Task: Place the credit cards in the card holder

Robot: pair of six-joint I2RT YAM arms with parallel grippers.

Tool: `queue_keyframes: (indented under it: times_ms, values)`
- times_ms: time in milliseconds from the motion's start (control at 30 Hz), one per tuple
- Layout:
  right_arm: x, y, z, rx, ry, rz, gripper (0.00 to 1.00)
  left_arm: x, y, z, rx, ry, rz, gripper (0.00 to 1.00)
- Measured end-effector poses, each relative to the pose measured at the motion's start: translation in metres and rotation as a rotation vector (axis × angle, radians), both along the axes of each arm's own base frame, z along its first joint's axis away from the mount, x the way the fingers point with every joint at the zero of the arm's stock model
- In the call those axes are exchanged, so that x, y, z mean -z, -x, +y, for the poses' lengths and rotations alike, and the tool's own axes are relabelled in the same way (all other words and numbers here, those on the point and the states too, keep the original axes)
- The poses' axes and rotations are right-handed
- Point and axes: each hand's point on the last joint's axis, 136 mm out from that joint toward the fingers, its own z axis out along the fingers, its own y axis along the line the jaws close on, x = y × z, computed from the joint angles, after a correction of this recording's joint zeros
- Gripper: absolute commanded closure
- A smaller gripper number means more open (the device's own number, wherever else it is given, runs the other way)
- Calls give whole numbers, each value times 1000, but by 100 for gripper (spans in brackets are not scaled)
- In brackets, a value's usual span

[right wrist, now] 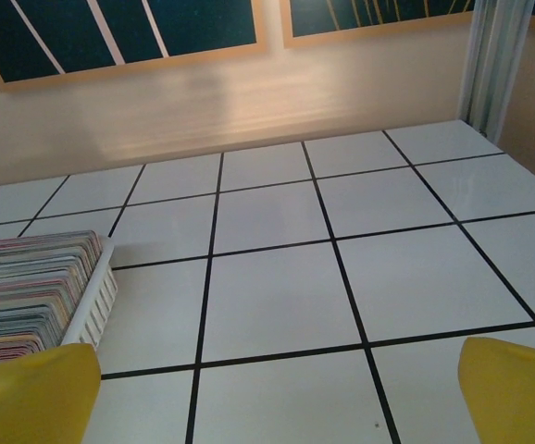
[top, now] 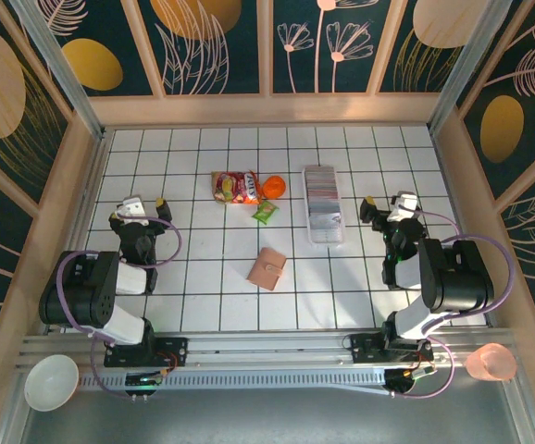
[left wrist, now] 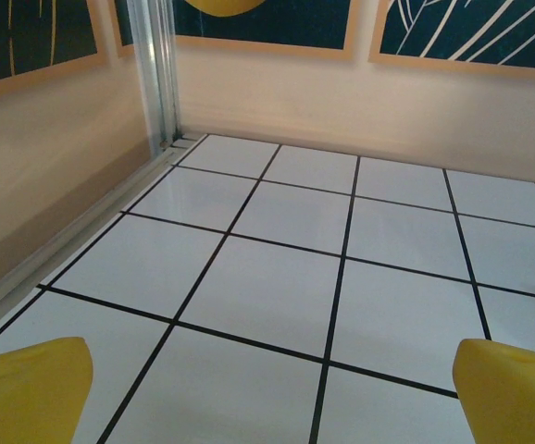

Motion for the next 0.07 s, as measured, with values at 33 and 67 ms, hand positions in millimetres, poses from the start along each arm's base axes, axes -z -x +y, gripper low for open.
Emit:
queue_keyframes:
  times_ms: [33, 67]
  values:
    - [0, 0, 1, -3, 0, 0, 1, 0, 0, 0, 0, 0, 0, 1]
    - [0, 0, 1, -3, 0, 0, 1, 0, 0, 0, 0, 0, 0, 1]
